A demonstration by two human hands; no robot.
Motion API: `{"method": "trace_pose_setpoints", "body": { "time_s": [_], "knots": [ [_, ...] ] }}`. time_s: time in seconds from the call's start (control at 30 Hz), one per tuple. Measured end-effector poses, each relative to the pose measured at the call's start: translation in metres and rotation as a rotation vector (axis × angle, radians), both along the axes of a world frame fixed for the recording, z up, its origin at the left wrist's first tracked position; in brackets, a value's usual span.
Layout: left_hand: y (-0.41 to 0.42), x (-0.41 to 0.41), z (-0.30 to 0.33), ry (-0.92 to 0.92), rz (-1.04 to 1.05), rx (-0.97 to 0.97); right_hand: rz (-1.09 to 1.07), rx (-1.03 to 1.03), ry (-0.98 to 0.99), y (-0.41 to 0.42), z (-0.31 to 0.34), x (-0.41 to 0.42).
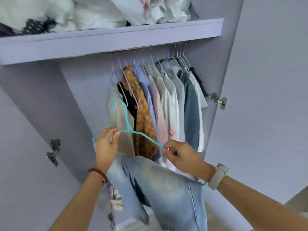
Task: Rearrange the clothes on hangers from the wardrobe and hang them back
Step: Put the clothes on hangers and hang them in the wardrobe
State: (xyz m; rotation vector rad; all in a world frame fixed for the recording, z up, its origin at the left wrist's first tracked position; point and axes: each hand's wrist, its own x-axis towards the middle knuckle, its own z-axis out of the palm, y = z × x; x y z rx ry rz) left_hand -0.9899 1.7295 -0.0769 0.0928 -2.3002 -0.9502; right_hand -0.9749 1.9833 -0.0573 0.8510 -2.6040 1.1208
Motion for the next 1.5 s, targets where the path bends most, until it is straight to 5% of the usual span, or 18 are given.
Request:
{"method": "trace_pose_setpoints", "body": {
  "time_s": [0.13, 0.4, 0.67, 0.9, 1.27, 1.5],
  "knots": [
    [-0.032, -0.025, 0.034, -0.088, 0.181, -0.059, 0.078, -0.092, -0.065, -0.056, 0.011, -0.038],
    [-0.054, -0.02, 0.092, 0.103, 0.429, -0.168, 0.154, -0.237, -0.184, -0.143, 0.025, -0.091],
    [-0.084, -0.051, 0.145, 0.278, 0.539, -0.521, 0.042, -0.446, -0.133, -0.214, 0.049, -0.151],
    [-0.125, -0.11, 0.159, 0.206, 0.649, -0.722, -0.096, -0.54, -0.097, -0.274, 0.074, -0.216],
    [-0.141, -0.13, 0.153, 0.309, 0.674, -0.75, -0.191, -0.476, -0.209, -0.313, 0.05, -0.252],
    [-0.123, -0.12, 0.123, 0.307, 0.569, -0.547, 0.028, -0.412, -0.108, -0.27, 0.043, -0.221]
  ]
}}
